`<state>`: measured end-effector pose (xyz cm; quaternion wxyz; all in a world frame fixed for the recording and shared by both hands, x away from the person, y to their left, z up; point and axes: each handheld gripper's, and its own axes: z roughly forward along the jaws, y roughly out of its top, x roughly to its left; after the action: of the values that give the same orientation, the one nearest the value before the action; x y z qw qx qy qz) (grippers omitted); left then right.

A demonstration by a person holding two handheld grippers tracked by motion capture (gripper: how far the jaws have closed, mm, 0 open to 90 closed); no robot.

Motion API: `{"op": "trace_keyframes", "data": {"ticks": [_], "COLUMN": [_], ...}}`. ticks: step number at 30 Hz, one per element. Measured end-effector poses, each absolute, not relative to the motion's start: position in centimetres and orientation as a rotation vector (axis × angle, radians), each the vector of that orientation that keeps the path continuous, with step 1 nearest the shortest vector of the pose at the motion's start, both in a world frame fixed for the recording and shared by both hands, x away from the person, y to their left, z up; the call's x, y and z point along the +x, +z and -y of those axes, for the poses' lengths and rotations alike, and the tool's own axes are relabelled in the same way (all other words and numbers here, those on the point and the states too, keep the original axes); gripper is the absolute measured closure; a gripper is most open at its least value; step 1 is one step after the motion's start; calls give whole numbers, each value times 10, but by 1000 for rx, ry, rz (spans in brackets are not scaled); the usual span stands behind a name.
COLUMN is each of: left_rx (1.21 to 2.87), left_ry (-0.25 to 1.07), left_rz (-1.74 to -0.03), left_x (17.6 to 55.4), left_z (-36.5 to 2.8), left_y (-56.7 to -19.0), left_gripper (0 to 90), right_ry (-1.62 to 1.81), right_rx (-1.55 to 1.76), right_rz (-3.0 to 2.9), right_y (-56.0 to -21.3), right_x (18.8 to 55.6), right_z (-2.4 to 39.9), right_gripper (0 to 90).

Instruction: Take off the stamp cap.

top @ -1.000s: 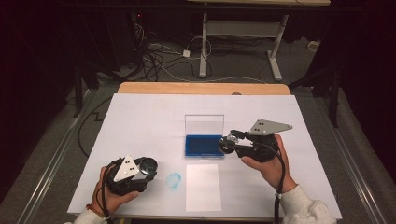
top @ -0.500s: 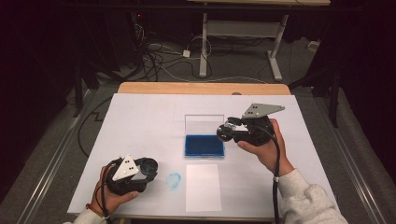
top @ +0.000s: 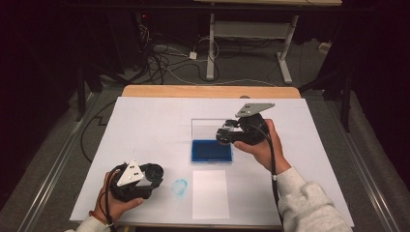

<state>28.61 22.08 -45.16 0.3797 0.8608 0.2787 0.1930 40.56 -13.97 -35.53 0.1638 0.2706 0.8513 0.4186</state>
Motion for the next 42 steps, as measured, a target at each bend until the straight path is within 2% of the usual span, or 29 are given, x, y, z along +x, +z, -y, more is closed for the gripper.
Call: {"op": "trace_keyframes", "data": {"ticks": [22,42], "left_rx": [2206,2216], "left_ry": [478,464], "left_rz": [-707,-704], "left_x": [287,288], "left_z": [-221,-220], "left_y": [-453,-454], "left_gripper": [371,370], "right_ry": [1065,997], "right_rx": [745,757], "right_rz": [-2588,-2643], "right_y": [-399,-417], "right_x": [419,427], "right_z": [79,64], "right_gripper": [575,575]}}
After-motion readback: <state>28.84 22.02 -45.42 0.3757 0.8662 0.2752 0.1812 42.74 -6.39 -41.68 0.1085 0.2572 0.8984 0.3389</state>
